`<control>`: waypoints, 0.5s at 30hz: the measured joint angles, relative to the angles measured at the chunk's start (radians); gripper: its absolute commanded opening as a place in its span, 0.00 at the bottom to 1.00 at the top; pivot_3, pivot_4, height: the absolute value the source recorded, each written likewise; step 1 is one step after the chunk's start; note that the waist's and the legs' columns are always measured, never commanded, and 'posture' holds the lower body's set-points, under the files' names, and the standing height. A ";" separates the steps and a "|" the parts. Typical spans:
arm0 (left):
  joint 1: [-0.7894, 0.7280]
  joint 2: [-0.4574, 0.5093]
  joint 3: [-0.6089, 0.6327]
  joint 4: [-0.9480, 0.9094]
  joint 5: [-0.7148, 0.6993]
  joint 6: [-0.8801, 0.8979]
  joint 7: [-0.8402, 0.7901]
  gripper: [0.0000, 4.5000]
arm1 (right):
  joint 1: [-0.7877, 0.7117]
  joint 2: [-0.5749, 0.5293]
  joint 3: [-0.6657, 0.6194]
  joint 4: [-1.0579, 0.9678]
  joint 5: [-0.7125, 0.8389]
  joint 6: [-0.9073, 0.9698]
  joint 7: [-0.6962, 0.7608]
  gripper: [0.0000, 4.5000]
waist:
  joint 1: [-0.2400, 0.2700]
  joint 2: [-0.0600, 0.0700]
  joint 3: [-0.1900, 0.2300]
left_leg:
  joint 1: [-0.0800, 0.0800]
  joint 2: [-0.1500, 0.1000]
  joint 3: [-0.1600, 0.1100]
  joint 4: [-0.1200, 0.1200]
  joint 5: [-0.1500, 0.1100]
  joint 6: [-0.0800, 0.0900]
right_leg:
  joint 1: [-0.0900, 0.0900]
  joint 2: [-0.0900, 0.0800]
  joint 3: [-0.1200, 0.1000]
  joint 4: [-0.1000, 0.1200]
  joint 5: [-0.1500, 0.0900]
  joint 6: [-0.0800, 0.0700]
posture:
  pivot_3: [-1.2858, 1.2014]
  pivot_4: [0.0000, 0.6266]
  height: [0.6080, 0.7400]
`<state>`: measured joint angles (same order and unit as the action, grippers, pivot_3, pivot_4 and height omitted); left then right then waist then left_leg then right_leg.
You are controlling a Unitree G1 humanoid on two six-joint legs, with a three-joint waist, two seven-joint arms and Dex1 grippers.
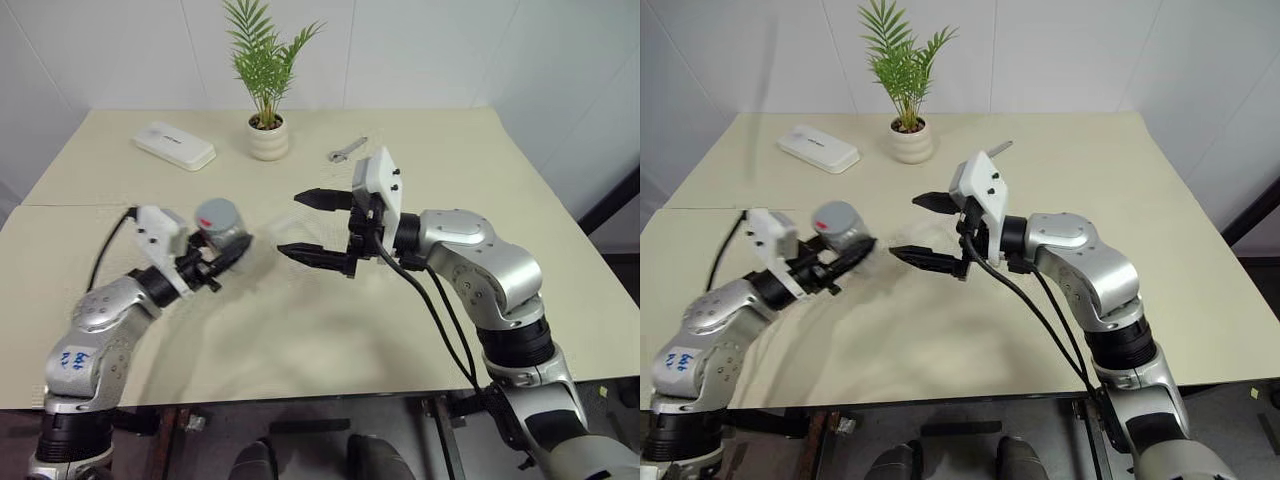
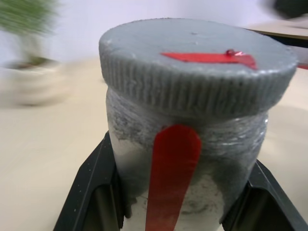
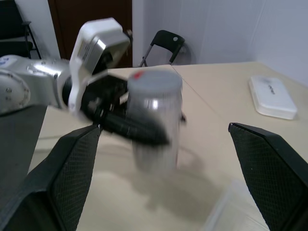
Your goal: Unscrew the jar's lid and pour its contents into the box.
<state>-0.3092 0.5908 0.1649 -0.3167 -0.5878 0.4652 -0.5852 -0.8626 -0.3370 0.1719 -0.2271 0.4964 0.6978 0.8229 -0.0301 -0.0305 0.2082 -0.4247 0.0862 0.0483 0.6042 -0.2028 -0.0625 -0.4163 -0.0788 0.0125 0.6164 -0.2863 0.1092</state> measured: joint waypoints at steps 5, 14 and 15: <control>-0.013 -0.008 -0.043 -0.017 -0.016 0.019 -0.059 0.43 | -0.017 0.039 0.022 0.005 -0.006 0.011 -0.033 1.00 | 0.001 0.000 0.000 | 0.000 0.001 0.001 0.000 0.000 0.000 | -0.002 0.001 0.000 0.002 -0.001 0.001 | 0.52 0.24 1.00; -0.033 -0.018 -0.053 -0.018 -0.016 0.052 -0.080 0.43 | -0.017 0.094 0.059 0.032 -0.038 0.005 -0.068 1.00 | 0.001 0.000 0.000 | 0.000 0.001 0.001 0.001 0.000 0.000 | -0.002 0.001 0.001 0.004 -0.001 0.001 | 0.52 0.24 1.00; -0.033 -0.021 -0.053 -0.019 -0.016 0.055 -0.080 0.43 | -0.017 0.100 0.059 0.032 -0.042 0.004 -0.070 1.00 | 0.001 0.000 0.000 | 0.000 0.001 0.001 0.001 0.000 0.000 | -0.002 0.001 0.001 0.004 -0.001 0.001 | 0.52 0.24 1.00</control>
<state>-0.3426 0.5695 0.1117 -0.3359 -0.6043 0.5204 -0.6653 -0.8799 -0.2374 0.2307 -0.1951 0.4548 0.7014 0.7527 -0.0294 -0.0305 0.2082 -0.4247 0.0870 0.0493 0.6049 -0.2027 -0.0624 -0.4187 -0.0776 0.0132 0.6201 -0.2869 0.1097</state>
